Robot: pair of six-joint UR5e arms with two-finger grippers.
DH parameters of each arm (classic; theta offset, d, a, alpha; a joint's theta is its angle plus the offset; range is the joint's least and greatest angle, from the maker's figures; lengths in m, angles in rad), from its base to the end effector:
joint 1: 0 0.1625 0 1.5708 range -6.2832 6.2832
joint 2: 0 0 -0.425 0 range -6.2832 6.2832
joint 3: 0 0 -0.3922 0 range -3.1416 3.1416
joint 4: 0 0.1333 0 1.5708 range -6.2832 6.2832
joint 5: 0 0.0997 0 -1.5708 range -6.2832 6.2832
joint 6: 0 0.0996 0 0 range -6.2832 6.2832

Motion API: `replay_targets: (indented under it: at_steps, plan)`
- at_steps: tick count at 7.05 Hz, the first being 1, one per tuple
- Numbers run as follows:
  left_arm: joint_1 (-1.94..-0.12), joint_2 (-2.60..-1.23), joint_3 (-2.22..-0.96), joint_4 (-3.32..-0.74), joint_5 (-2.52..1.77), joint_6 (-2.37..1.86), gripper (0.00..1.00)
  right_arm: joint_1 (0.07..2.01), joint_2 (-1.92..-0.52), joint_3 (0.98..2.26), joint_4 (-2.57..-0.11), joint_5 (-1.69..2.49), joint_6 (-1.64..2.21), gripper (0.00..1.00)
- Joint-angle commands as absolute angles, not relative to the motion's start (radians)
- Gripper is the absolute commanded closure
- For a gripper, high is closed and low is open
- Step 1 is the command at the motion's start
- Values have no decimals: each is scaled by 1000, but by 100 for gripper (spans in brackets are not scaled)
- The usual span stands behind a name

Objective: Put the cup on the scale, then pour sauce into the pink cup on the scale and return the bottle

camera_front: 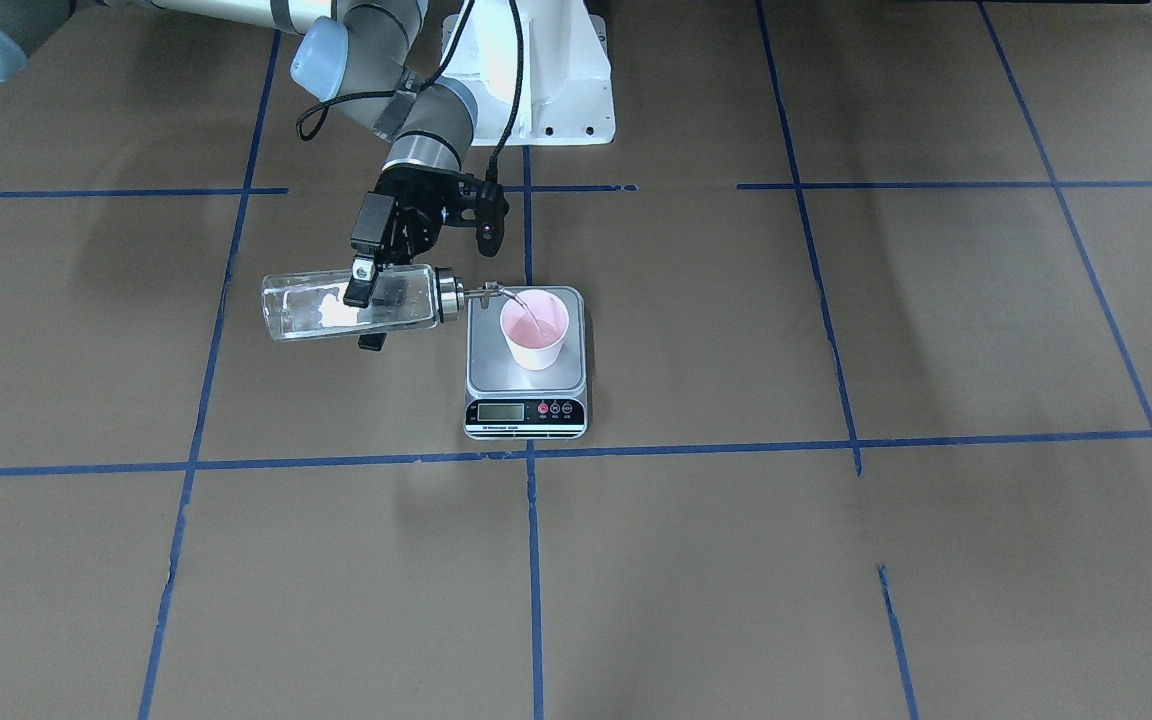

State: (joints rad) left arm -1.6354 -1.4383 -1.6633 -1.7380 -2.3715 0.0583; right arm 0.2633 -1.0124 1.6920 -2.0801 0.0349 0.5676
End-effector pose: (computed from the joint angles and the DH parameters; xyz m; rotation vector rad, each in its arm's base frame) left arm -0.0903 -0.4385 0.6556 0.1692 0.7907 0.0450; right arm -0.5468 -0.3885 0.2630 1.3289 0.8058 -0.4564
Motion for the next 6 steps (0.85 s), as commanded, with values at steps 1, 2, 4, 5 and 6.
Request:
replay_targets:
  at_steps: [1,2,4,5,6]
  plan:
    - [-1635,-1439,-1663,-1738,-2372,58,0,264,-1012,1692,-2080,28,568,100]
    - [-1635,-1439,-1664,-1738,-2372,58,0,264,-1012,1692,-2079,28,568,100]
    - [-1637,-1439,-1666,-1738,-2372,58,0,262,-1017,1692,-2065,29,580,100]
    - [-1635,-1439,-1667,-1738,-2372,58,0,264,-1032,1692,-2030,31,583,100]
    - [-1635,-1439,-1667,-1740,-2372,58,0,262,-1060,1687,-1961,31,583,100]
